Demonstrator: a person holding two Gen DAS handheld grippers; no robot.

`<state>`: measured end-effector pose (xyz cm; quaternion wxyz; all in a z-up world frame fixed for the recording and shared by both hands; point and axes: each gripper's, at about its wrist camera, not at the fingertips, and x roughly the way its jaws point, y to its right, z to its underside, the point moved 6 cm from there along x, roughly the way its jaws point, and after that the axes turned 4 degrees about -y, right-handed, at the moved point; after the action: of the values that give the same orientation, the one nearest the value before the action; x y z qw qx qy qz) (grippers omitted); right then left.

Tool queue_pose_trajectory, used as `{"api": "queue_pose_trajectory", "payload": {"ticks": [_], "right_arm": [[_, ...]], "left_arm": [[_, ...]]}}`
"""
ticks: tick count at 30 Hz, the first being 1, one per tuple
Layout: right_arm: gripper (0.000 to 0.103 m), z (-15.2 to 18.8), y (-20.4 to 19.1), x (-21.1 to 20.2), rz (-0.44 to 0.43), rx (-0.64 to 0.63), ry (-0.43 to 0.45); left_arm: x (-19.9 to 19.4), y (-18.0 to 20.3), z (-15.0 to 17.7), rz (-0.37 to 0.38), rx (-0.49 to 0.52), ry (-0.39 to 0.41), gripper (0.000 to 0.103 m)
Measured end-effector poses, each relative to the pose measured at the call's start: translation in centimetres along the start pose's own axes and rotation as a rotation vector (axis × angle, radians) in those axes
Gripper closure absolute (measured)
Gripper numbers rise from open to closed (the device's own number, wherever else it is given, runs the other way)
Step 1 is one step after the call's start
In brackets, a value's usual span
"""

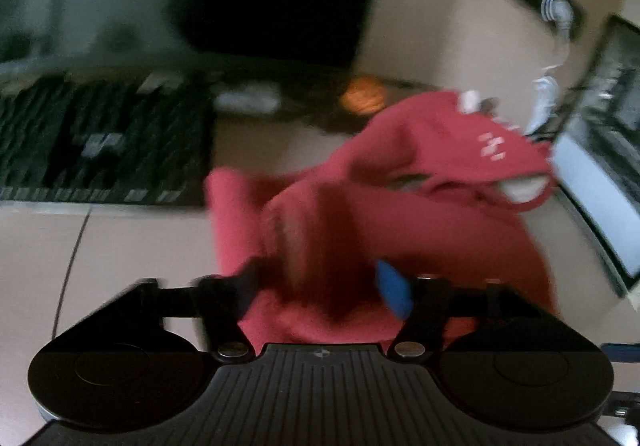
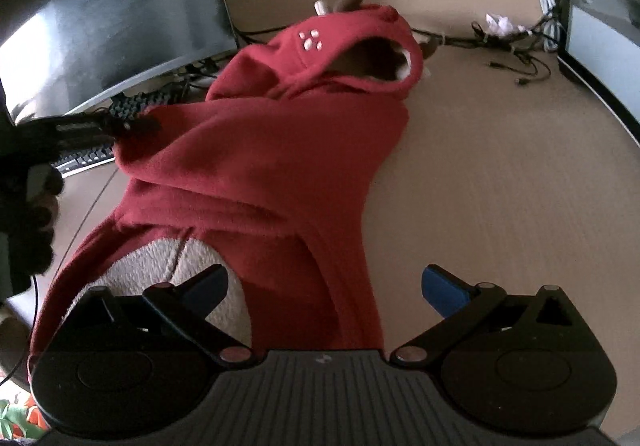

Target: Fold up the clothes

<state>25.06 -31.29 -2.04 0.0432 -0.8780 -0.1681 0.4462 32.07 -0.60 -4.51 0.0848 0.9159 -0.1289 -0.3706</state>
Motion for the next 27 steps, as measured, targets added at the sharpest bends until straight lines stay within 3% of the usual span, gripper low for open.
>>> {"api": "queue_pose_trajectory", "payload": {"ticks": [2,3,6,7,9,11,15,16,19,23,24,27], "right_arm": [[0.000,-1.5,0.0,0.0,0.001,-0.028,0.015],[0.000,-2.7,0.5,0.7,0.031,-0.039,0.009],[0.000,-6.3,2.1,2.8,0.118,-0.070,-0.009],[0.000,-7.5,2.6,3.5,0.147,-0.080,-0.015],[0.000,-9.9,3.6,4.9,0.205,-0.101,-0.028],[0.000,-12.3,4.6,6.2,0.264,-0.122,-0.040],[0.000,-17.1,6.6,8.8,0.380,-0.163,-0.065],[0.000,-18.4,7.0,9.3,0.402,-0.168,-0.063],[0.008,-23.0,6.7,9.1,0.406,-0.143,0.023],[0.008,-31.0,1.1,3.5,0.334,-0.181,0.402],[0.007,-31.6,-0.4,2.8,0.315,-0.208,0.475],[0.000,-31.1,-3.8,4.3,0.293,-0.302,0.538]], "left_arm": [[-1.3,1.2,-1.0,-0.005,0.096,0.050,0.070],[-1.5,1.5,-1.1,-0.052,0.172,0.062,0.070],[0.2,0.1,0.5,-0.202,0.274,-0.011,0.070],[0.9,-0.9,1.4,-0.223,0.264,-0.052,0.069],[1.0,-2.0,2.1,-0.230,0.215,-0.063,0.049],[0.6,-2.8,2.3,-0.222,0.156,-0.057,0.043],[-1.5,-2.6,1.4,-0.133,0.034,-0.016,0.011],[-1.8,-2.3,1.2,-0.106,0.020,-0.009,0.009],[-2.6,-1.4,1.4,-0.060,0.004,-0.012,0.009],[-2.2,-0.5,2.6,-0.024,-0.015,-0.051,0.008],[-1.9,-0.4,2.9,-0.028,-0.014,-0.062,0.008],[-1.5,-0.1,3.7,-0.046,-0.029,-0.081,0.008]]}}
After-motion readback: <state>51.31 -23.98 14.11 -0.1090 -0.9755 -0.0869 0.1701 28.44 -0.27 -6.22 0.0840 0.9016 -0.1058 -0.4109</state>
